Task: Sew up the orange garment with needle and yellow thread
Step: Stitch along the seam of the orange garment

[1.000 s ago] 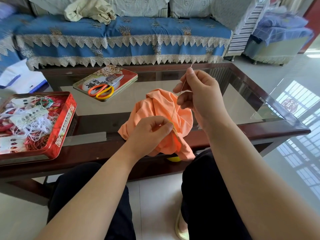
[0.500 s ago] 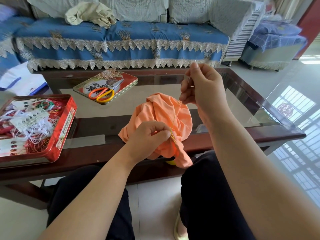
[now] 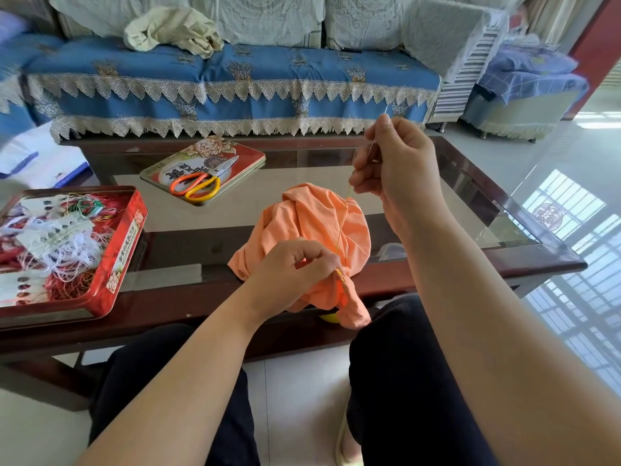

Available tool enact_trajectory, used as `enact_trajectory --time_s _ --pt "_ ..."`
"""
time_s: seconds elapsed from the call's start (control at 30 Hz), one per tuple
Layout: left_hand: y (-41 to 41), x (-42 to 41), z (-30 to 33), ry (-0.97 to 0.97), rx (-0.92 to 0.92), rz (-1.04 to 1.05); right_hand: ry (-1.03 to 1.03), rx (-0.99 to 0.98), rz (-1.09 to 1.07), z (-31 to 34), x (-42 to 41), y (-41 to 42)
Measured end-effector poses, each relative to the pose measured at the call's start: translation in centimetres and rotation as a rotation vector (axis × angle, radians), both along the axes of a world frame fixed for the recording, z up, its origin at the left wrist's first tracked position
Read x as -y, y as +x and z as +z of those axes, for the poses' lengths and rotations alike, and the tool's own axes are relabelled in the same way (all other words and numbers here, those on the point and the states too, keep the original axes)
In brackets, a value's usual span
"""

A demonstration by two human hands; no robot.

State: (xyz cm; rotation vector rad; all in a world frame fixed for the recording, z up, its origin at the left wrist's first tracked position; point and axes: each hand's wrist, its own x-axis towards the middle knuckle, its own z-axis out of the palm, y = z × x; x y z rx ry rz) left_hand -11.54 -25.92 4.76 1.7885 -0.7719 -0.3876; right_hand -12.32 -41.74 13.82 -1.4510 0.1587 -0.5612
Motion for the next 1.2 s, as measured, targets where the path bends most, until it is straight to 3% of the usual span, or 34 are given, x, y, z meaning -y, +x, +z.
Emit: enact_trajectory --time_s 0.4,0.63,0.83,0.9,1.07,1.2 --pt "0.6 0.2 -0.8 0.025 0.169 -0.042 0.012 0.105 -0.059 0.6 0.0 0.6" --pt "0.8 0.5 -1.2 0.061 0.099 -0.034 0.013 0.137 -0.014 0.8 -0.3 0.5" --pt "1.0 0.8 -1.8 0.106 0.092 0.042 0.024 0.041 0.012 0.6 -0.4 0.2" --pt "1.0 0.9 -1.8 0.098 0.104 0.087 -0.107 -0.068 0.005 -0.1 -0.8 0.1" --pt "1.2 0.9 -1.0 0.041 0.037 0.285 -0.734 -0.264 -0.249 -6.1 -2.3 -1.1" --pt "1.2 0.8 -0.9 -0.072 -0.08 0.35 -0.831 -0.338 -0.315 -9.4 -3.4 -1.7"
